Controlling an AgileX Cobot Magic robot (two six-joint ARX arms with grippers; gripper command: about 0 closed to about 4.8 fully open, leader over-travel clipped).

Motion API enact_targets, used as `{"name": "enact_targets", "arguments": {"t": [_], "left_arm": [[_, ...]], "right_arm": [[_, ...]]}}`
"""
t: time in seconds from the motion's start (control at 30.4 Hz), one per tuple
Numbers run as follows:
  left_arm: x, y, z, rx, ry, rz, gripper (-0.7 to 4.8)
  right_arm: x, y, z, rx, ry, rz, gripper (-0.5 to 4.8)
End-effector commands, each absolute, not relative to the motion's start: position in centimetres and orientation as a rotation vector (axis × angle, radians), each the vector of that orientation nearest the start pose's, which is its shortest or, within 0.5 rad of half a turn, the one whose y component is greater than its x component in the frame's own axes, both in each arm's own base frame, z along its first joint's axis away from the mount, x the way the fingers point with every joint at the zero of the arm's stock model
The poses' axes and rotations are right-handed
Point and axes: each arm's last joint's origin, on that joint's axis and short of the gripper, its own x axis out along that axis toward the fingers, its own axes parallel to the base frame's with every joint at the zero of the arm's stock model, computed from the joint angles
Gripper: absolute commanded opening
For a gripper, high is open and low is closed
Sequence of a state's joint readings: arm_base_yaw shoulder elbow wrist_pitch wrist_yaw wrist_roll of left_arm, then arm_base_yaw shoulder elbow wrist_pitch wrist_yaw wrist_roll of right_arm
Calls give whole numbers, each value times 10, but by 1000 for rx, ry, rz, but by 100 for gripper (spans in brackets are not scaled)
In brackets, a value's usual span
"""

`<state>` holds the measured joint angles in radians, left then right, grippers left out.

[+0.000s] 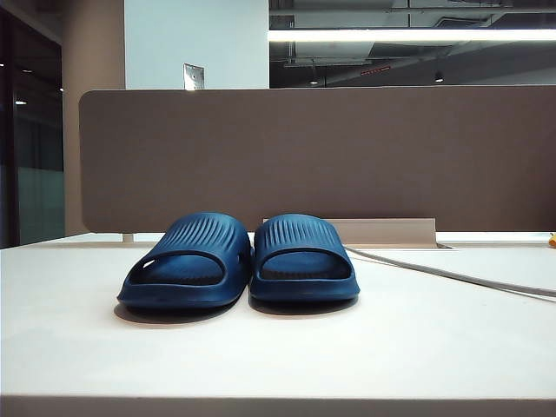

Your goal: Interlock the pair of blue slippers on the table with their fronts facing up.

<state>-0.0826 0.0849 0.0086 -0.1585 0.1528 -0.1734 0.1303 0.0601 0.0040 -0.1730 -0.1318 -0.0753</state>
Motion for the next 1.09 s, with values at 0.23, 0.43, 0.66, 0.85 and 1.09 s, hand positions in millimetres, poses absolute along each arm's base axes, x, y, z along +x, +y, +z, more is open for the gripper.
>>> {"name": "enact_targets", "arguments": {"t": [0.23, 0.43, 0.66, 0.85, 1.09], "left_arm": [[99, -12, 144, -218, 270, -207, 20], [99, -13, 144, -349, 284, -196, 20], [97, -17, 146, -783, 378, -289, 19], [96, -21, 149, -1060, 475, -397, 21], [95, -20, 173, -1267, 410, -377, -6]], "right_arm": [[97, 17, 145, -71, 200, 270, -1], [97, 17, 145, -70, 200, 271, -1], [97, 17, 145, -38, 204, 267, -1], [97, 17, 145, -8, 208, 267, -1], [98, 17, 147, 284, 228, 238, -1]]}}
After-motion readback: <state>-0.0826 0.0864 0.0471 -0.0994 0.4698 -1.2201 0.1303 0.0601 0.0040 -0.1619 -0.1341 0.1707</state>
